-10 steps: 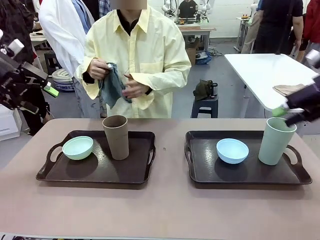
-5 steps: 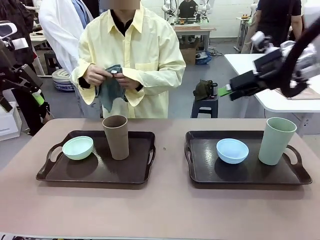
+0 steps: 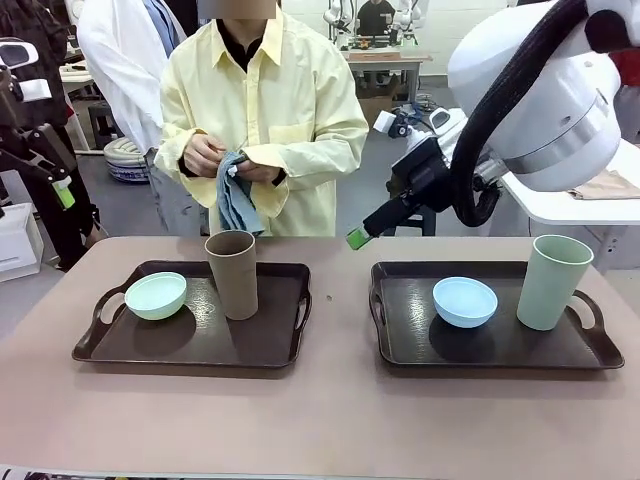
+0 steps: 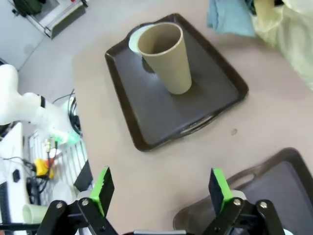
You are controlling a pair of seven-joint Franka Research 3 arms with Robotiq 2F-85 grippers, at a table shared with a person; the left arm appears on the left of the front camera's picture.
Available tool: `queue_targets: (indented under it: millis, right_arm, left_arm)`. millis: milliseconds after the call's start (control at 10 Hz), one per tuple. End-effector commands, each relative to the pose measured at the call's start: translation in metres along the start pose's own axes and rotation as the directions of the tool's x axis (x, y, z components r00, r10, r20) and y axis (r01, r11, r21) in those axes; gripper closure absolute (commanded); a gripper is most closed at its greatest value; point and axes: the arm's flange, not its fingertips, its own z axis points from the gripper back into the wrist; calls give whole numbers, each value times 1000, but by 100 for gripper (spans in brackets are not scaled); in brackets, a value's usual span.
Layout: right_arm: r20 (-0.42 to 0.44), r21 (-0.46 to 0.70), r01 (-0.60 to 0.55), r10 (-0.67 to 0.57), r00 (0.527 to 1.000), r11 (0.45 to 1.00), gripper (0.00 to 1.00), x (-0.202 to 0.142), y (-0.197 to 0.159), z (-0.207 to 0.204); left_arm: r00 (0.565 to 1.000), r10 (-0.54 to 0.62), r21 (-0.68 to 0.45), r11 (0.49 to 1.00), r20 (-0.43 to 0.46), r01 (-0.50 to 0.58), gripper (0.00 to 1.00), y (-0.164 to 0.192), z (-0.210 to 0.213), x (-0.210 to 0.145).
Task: Set up a tray with a mat and arrange the tableware.
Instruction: Pick up the Picnic Bowl and Reusable plastic cup from the Handle tray in front of the human's position and hold them in the air.
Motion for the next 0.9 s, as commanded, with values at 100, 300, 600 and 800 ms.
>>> queue_targets:
  millis: [100,300,600,800]
  right_arm:
    - [14,-9,-10,11,1000,1000,0,4,5,2]
    - [14,-9,-10,11,1000,1000,0,4,5,2]
    - [50,20,-134,132,990,991,0,11,-5,-16]
    - [116,-2,-283,281,953,959,0,28,-19,-61]
  left_arm:
    - [1000,-2,34,999,6,2,0,0,-1,-3]
    - [1000,-2,34,999,6,2,0,0,-1,-3]
    - [995,-96,67,993,1,96,0,-26,-8,26]
    - [979,-203,76,976,-8,203,0,-33,-21,37]
